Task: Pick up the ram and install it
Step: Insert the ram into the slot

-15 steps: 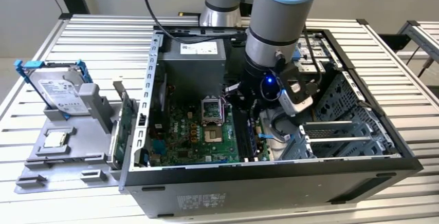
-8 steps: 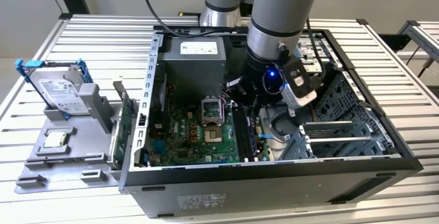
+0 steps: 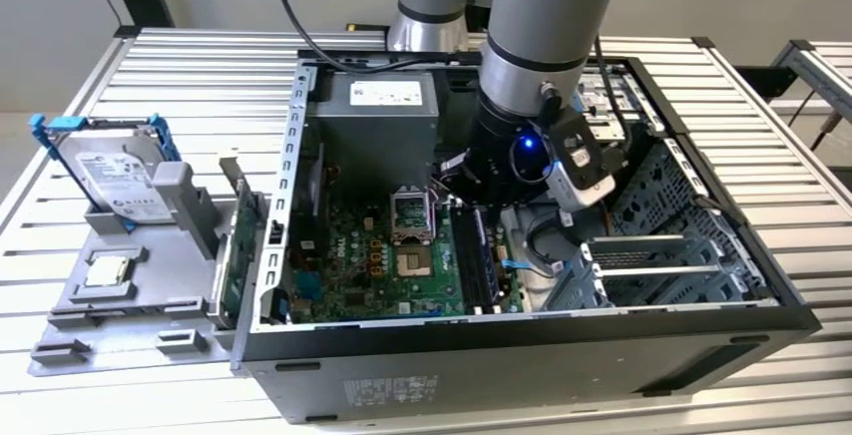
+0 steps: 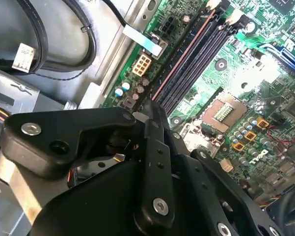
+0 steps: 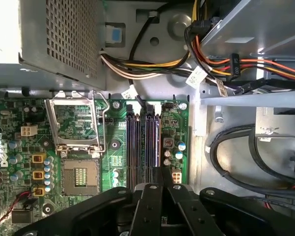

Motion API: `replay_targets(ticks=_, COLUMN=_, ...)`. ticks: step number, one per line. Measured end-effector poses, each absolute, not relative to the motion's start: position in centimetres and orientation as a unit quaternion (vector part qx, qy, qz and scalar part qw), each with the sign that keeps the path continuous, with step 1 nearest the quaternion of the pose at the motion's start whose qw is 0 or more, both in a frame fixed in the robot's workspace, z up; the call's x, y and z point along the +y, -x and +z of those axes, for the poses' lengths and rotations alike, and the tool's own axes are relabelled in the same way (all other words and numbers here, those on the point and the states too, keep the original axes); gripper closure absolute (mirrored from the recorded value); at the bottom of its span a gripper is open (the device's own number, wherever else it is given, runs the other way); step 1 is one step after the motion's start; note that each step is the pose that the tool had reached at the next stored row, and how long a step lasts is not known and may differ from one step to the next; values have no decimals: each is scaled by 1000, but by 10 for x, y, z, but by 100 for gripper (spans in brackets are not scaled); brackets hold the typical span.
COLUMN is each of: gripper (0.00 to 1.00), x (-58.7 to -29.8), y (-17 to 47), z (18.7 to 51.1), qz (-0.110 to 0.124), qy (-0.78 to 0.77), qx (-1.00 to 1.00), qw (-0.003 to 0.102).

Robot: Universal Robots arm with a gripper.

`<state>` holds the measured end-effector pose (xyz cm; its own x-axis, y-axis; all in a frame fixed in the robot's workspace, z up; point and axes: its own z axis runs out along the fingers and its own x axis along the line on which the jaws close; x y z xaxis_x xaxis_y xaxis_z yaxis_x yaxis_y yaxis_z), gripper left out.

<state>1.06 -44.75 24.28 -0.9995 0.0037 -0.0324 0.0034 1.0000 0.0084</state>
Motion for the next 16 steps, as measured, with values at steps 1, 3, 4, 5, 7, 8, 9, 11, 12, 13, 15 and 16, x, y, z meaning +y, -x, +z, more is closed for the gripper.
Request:
replay_targets(ticks=1, gripper=100, x=-448, y=-11, z=243, qz=4, qy=-2, qx=1000, qw=16)
replay_targets(ticks=3, gripper=100, x=-448, y=-11, z=243, qz=4, qy=-1, qx=1000, qw=16)
replay_targets(ticks=4, gripper=100, x=-448, y=-11, z=243, qz=4, qy=-1, qx=1000, qw=16)
replay_targets(ticks=5, gripper=100, x=-448, y=-11, z=243, qz=4, qy=-1, qx=1000, qw=16)
replay_targets(ticks=7, gripper=100, x=-448, y=-11, z=243, qz=4, qy=0, qx=1000, qw=16)
replay_targets(ticks=8, gripper=100, x=-448, y=-11, z=243, qz=4, qy=0, qx=1000, qw=16)
replay_targets(ticks=9, gripper=100, x=-448, y=-11, z=243, qz=4, qy=0, qx=1000, qw=16)
replay_targets(ticks=11, gripper=100, x=-448, y=-11, z=243, qz=4, qy=1, qx=1000, qw=16)
replay_targets(ticks=12, gripper=100, x=-448, y=-11, z=243, qz=4, qy=3, qx=1000, qw=16)
replay_targets(ticks=13, gripper=100, x=-448, y=-11, z=243, qz=4, qy=6, qx=1000, qw=16)
replay_targets(ticks=15, gripper=100, x=-448, y=-11, z=243, qz=4, qy=13, qx=1000, qw=16)
replay_targets(ticks=16, gripper=100, x=-448, y=-11, z=243, qz=4, qy=17, qx=1000, qw=16)
